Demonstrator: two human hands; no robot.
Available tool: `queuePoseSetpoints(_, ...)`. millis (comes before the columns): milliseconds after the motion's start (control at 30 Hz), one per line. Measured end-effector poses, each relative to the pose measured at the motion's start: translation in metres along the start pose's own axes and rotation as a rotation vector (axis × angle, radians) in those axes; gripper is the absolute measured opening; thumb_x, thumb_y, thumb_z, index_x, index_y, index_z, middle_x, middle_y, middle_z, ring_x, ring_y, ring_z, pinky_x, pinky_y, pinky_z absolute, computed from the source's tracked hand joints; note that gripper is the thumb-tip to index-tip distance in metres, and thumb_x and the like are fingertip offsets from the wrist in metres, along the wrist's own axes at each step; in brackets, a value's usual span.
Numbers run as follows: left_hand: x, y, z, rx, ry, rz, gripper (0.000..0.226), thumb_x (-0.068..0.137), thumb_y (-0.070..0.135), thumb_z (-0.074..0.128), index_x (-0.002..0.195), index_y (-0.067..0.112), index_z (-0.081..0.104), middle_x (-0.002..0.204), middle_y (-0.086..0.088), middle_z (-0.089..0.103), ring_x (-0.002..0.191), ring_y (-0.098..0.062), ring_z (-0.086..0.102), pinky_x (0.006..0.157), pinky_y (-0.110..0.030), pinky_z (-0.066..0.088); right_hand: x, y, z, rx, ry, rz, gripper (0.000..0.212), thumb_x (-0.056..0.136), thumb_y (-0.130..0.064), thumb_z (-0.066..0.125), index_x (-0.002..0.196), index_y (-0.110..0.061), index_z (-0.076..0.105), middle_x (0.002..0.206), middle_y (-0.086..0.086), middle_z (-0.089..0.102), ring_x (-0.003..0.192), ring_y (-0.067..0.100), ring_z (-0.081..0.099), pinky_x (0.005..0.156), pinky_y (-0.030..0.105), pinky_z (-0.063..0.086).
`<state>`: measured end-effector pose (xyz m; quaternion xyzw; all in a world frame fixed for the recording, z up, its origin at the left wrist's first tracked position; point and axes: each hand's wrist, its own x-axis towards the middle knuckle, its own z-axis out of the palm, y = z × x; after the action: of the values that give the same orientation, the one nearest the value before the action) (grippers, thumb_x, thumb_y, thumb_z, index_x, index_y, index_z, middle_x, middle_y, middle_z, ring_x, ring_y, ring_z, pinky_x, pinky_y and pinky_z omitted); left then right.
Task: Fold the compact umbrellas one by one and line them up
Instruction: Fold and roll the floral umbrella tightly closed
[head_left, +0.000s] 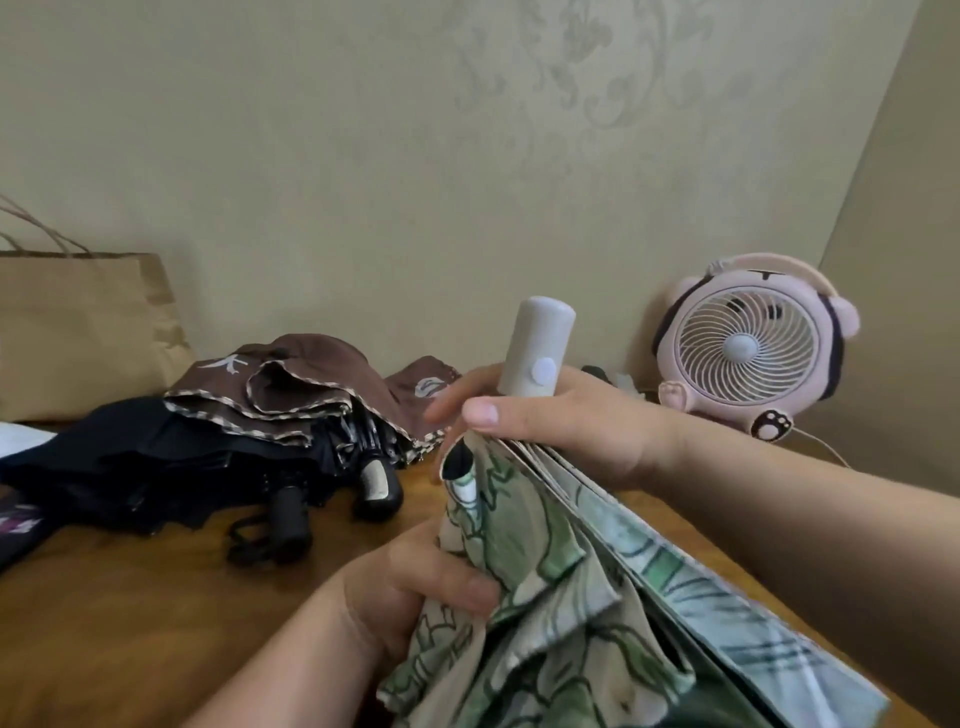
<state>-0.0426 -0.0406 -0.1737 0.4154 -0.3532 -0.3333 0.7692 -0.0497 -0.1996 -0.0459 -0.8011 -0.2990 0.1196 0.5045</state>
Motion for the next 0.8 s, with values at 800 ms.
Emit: queuePoseSetpoints(800, 0.020, 0.008, 0.016, 0.486, 0.871, 0.118, 0.059, 0.050, 0.057, 0.085, 0.097, 0.022, 0.081, 0.098, 0.012, 0.079, 0.095, -0.002, 0.074, 0.083, -0.022, 0.052, 0.026, 0.005, -0.024, -0.116, 0.198, 0.329, 0.059, 0.091, -0.072, 0.052, 0.115, -0.021, 0.068, 0.113, 0.005, 0.075, 0.098, 0.020, 0.074, 0.093, 0.035, 0.057)
